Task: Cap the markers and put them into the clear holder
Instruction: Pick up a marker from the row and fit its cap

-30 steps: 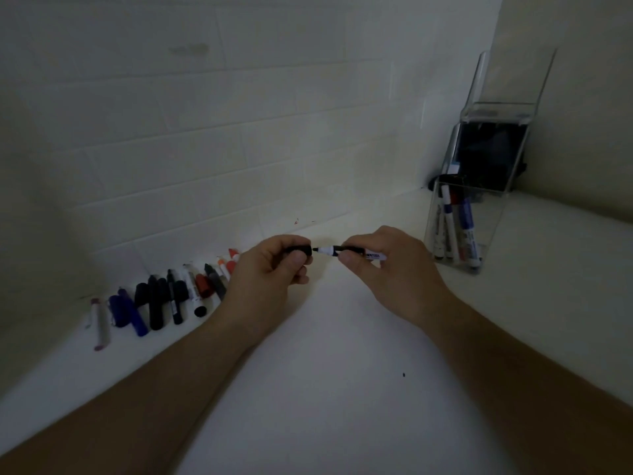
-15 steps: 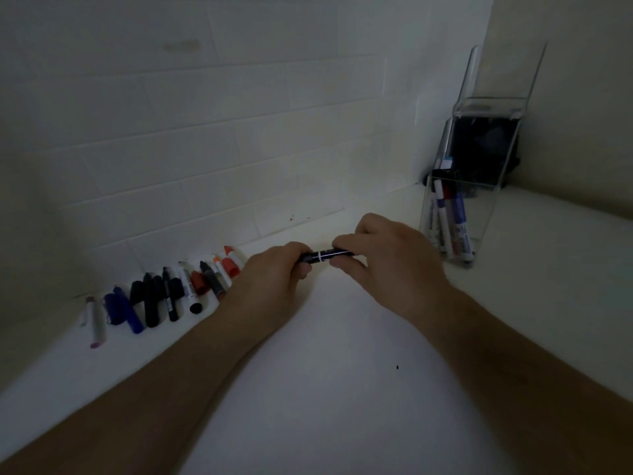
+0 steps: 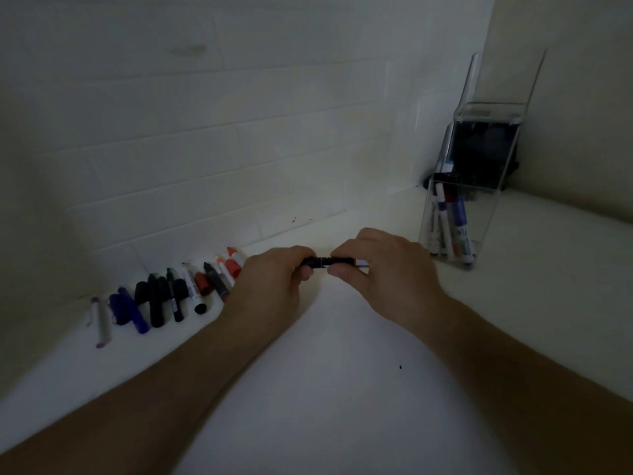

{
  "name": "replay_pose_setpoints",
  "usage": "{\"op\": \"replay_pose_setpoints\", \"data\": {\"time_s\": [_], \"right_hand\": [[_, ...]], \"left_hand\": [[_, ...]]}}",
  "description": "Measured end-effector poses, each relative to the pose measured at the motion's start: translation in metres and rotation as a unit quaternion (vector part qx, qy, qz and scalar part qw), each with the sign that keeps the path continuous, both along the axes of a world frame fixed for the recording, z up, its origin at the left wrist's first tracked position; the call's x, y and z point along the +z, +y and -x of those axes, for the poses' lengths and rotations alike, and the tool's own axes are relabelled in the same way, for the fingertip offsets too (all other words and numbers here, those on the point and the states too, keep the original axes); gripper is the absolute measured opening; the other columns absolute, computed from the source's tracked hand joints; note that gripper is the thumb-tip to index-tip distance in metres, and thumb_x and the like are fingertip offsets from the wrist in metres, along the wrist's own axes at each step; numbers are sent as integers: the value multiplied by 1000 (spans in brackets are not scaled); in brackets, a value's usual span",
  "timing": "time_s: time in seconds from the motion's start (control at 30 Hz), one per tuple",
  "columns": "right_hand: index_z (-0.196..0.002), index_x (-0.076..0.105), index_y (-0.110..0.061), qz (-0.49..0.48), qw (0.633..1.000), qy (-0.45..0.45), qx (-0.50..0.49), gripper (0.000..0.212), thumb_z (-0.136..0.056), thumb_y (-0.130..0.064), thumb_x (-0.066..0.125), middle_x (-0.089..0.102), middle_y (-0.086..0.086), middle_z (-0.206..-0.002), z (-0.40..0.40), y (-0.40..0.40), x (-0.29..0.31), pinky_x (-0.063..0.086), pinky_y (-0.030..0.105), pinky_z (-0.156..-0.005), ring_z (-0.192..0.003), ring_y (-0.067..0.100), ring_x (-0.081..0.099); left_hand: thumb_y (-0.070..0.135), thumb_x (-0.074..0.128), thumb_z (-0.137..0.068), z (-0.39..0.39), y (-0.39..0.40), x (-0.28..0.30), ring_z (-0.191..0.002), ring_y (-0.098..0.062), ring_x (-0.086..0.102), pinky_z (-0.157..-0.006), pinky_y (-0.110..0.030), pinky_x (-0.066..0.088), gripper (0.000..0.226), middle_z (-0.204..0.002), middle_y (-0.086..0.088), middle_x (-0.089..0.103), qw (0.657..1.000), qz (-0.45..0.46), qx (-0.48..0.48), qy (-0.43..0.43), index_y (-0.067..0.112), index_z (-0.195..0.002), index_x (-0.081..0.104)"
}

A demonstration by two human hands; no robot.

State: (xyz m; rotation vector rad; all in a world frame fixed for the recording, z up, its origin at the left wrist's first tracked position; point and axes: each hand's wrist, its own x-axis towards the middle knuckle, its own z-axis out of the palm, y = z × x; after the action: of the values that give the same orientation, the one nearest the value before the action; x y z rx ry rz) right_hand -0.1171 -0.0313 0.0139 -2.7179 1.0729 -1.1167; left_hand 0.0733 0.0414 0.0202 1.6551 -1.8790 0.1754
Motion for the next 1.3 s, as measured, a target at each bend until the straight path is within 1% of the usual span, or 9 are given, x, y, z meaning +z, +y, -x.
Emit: {"op": "replay_pose_setpoints", "data": {"time_s": [0.13, 0.27, 0.37, 0.53, 0.63, 0.87, 1.0, 1.17, 1.3], "right_hand": [[-106, 68, -40, -25, 999, 25, 7, 34, -92, -58, 44, 58, -11, -86, 2, -11, -2, 52, 39, -67, -79, 13, 57], [-117, 66, -41, 85, 988, 111, -67, 26, -95, -49, 56, 71, -10, -87, 6, -4, -3, 49, 52, -83, -91, 26, 58], [-115, 66, -31, 98, 981, 147, -80, 24, -98, -43, 54, 67, -8, -82, 4, 2, 4, 43, 35, -67, -85, 23, 54], [-107, 63, -23, -81, 985, -137, -64, 12, -100, -30, 57, 58, -5, -88, 13, 3, 45, 43, 20, -69, -76, 3, 57], [-113, 66, -20, -41, 960, -251, -116, 17, -100, -26, 60, 65, -4, -95, 40, 2, 90, 40, 11, -68, -76, 0, 58], [-118, 63, -14, 76, 970, -27, -230, 25, -99, -30, 59, 69, 9, -103, 103, -16, 124, 49, 36, -80, -88, 27, 63], [-138, 33, -30, 36, 965, 24, -257, 44, -100, -27, 55, 72, 14, -106, 106, -25, 104, 58, 50, -76, -85, 38, 69], [-139, 40, -25, -48, 952, 101, -286, 33, -108, -31, 32, 62, 11, -79, 111, -37, 86, 46, 34, -55, -59, 25, 57], [-151, 35, -28, -81, 955, 138, -248, 44, -108, -20, 33, 67, 12, -103, 111, -40, 82, 55, 40, -69, -77, 24, 63]], "left_hand": [[17, 57, -98, 5, -4, -4, -83, -13, 56, -65, -14, 30, 18, -91, 6, 68, 999, -15, -19, 24, 21, -110, 70], [16, 62, -96, 11, -9, -4, -100, -13, 65, -81, -16, 37, 27, -109, 5, 73, 998, 3, -52, 41, 23, -121, 68], [8, 59, -97, 5, -9, -8, -100, -7, 65, -87, -12, 44, 45, -113, 8, 72, 991, 6, -53, 124, 26, -138, 53], [6, 55, -91, 5, -4, -15, -90, -3, 58, -80, -21, 49, 57, -107, 15, 59, 986, 15, -99, 130, 33, -140, 41], [6, 57, -87, 9, -3, -19, -94, 0, 52, -87, -23, 47, 56, -109, 15, 54, 986, 14, -149, 72, 33, -135, 46], [14, 58, -89, 19, 4, -22, -108, -13, 51, -89, -27, 46, 43, -122, 7, 53, 979, 26, -201, -19, 32, -128, 59], [15, 60, -90, 27, 13, -18, -102, -13, 51, -80, -25, 45, 39, -119, 5, 54, 971, 45, -224, -65, 32, -125, 63], [16, 61, -89, 29, 16, -17, -102, -11, 49, -81, -26, 45, 39, -118, 7, 53, 973, 47, -222, -54, 34, -124, 63], [15, 61, -89, 26, 16, -16, -103, -12, 50, -82, -29, 48, 38, -117, 7, 54, 973, 42, -219, -50, 33, -123, 64]]}}
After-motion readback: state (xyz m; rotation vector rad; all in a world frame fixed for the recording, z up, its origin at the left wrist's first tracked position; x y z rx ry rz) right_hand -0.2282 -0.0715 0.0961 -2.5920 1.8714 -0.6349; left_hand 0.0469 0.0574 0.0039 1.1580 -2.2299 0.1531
